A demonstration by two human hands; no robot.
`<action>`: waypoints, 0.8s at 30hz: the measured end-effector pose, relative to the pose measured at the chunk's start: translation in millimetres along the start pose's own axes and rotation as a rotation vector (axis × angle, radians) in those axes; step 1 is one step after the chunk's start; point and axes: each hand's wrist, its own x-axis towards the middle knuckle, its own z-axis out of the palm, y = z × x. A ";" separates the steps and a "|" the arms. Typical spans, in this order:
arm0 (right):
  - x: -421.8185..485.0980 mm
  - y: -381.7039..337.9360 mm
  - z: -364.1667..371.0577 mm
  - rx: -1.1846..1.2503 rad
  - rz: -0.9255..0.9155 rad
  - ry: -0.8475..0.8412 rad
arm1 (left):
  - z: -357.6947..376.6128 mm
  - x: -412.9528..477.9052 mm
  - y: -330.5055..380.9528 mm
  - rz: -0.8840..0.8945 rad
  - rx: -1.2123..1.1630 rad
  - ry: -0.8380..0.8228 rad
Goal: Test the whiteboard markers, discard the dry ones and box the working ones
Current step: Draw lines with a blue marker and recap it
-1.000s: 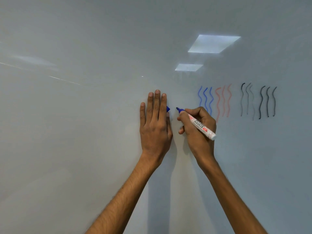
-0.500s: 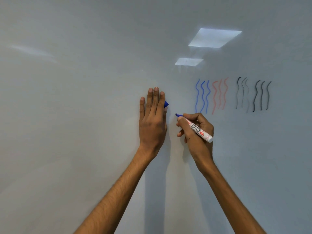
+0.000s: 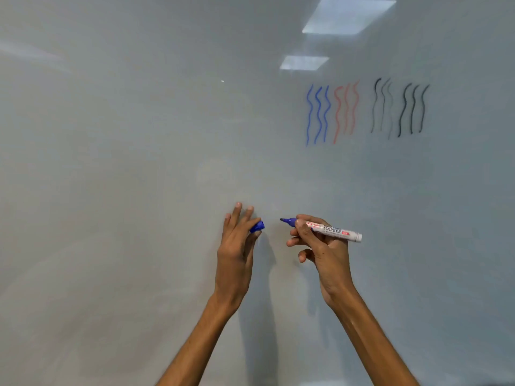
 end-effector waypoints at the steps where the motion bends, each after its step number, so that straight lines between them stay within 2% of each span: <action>1: -5.3 5.1 -2.9 -0.004 0.028 0.006 | -1.7 -11.7 4.6 -0.051 -0.048 -0.020; 5: -25.7 22.1 -15.3 -0.030 0.123 0.027 | -4.1 -51.9 21.6 -0.290 -0.181 -0.082; 9: -44.7 38.6 -31.2 -0.062 0.186 0.047 | -2.9 -80.3 32.3 -0.396 -0.238 -0.123; 24: -92.4 73.0 -70.2 -0.198 0.357 0.062 | -3.1 -127.3 55.8 -0.368 -0.235 -0.573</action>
